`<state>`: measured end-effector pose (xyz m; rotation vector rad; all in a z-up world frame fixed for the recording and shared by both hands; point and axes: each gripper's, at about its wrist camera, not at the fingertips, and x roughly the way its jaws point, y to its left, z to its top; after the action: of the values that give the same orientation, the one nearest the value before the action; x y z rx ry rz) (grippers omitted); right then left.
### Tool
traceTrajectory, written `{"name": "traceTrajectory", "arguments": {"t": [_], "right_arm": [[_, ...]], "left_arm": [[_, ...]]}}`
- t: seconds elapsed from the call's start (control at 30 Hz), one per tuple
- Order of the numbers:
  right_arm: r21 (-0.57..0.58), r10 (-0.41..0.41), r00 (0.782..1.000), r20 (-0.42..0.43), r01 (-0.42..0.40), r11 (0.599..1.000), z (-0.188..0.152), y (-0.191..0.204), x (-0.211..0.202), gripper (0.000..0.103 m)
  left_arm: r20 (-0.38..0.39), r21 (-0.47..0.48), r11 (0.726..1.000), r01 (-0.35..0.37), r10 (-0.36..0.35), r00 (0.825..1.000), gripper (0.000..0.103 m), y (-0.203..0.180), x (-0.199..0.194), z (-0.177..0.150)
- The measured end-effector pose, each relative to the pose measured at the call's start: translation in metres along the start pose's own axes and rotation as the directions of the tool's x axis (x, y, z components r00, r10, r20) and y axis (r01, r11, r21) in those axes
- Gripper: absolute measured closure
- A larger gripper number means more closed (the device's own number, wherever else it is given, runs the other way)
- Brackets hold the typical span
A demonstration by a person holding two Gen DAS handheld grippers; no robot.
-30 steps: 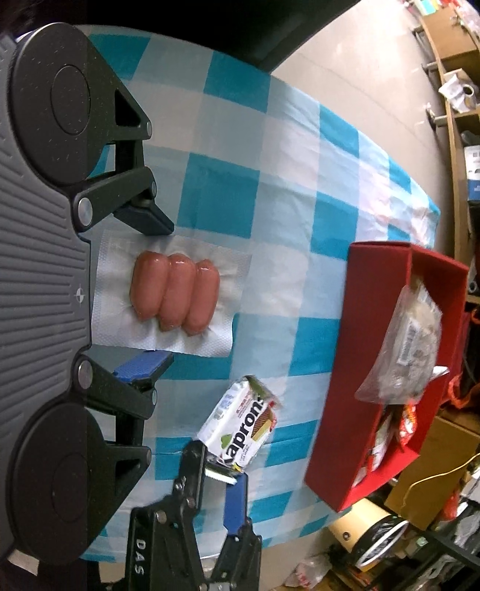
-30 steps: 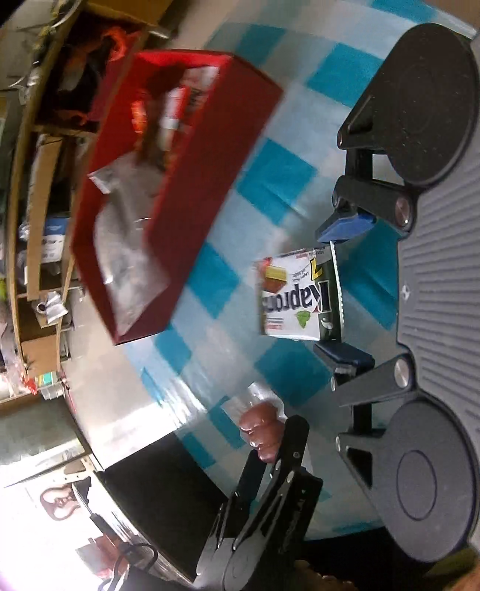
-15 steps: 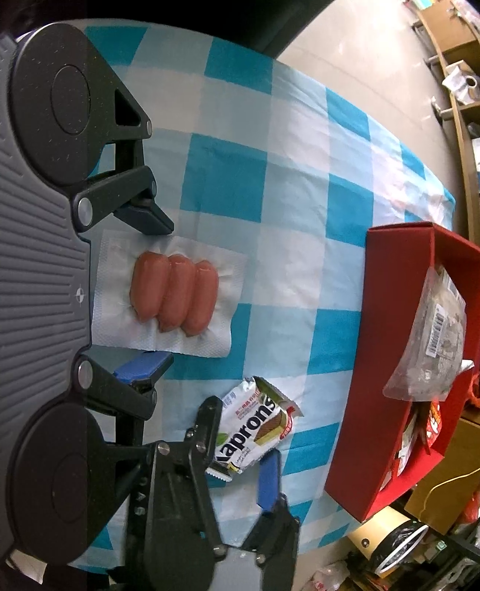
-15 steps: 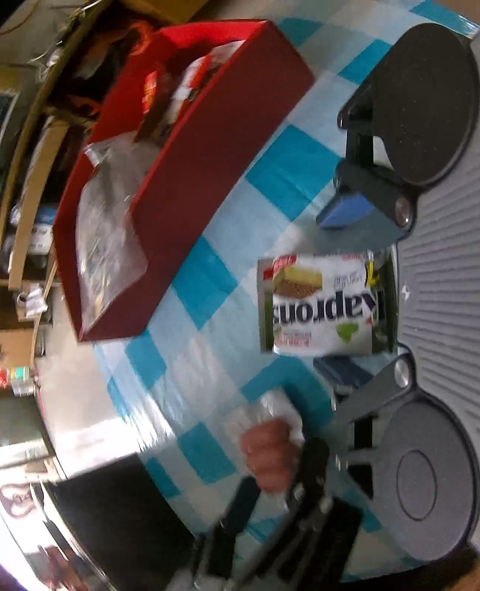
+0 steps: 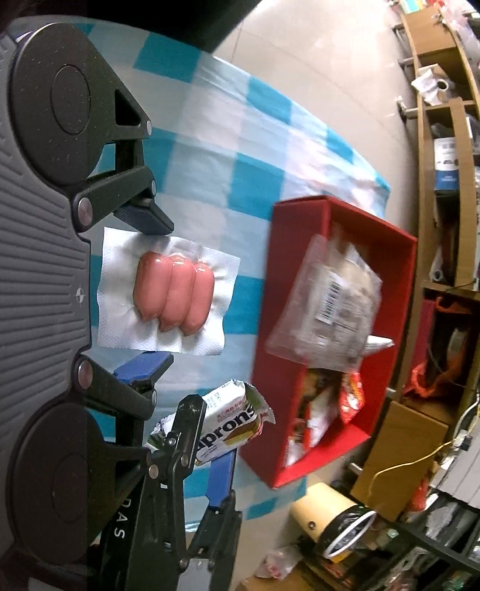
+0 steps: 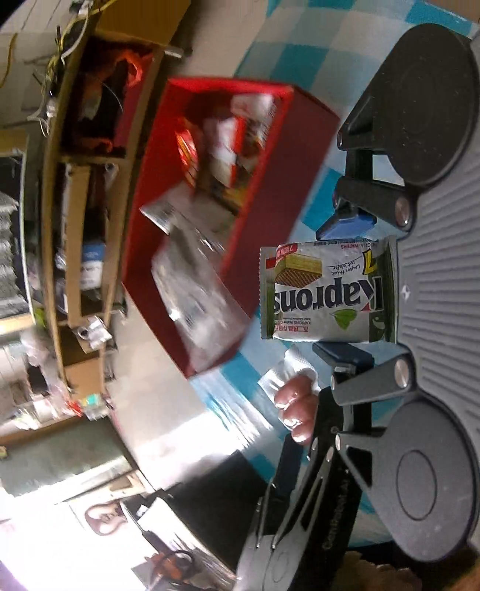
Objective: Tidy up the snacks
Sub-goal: 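Carry the sausage pack with the left gripper while the right carries the Kaprons pack over the box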
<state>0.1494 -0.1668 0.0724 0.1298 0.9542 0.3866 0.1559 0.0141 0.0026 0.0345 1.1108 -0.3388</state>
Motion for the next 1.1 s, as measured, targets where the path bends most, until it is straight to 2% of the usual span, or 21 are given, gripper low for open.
{"name": "traceTrajectory", "arguments": {"t": [0.67, 0.93, 0.97, 1.0, 1.03, 1.1], "right_arm": [[0.126, -0.036, 0.987, 0.156, 0.016, 0.992, 0.043, -0.038, -0.019, 0.047], [0.198, -0.048, 0.982, 0.182, 0.011, 0.98, 0.061, -0.065, -0.006, 0.047], [0.209, -0.053, 0.982, 0.182, 0.014, 0.978, 0.063, -0.069, -0.004, 0.047], [0.219, -0.057, 0.982, 0.182, 0.016, 0.976, 0.065, -0.073, -0.001, 0.047], [0.225, -0.059, 0.982, 0.18, 0.017, 0.974, 0.068, -0.077, 0.002, 0.047], [0.24, -0.058, 0.983, 0.173, 0.015, 0.971, 0.072, -0.084, 0.008, 0.047]], "left_arm": [[0.122, -0.025, 1.0, 0.013, -0.009, 0.992, 0.029, -0.023, 0.003, 0.064], [0.136, -0.025, 1.0, -0.013, 0.016, 0.991, 0.029, -0.032, 0.029, 0.098], [0.135, -0.025, 1.0, -0.017, 0.02, 0.991, 0.03, -0.034, 0.034, 0.101], [0.135, -0.024, 0.999, -0.022, 0.025, 0.991, 0.037, -0.035, 0.039, 0.104], [0.128, -0.013, 1.0, -0.014, 0.015, 0.992, 0.051, -0.038, 0.043, 0.107], [0.107, -0.018, 1.0, 0.009, -0.007, 0.994, 0.053, -0.041, 0.052, 0.113]]}}
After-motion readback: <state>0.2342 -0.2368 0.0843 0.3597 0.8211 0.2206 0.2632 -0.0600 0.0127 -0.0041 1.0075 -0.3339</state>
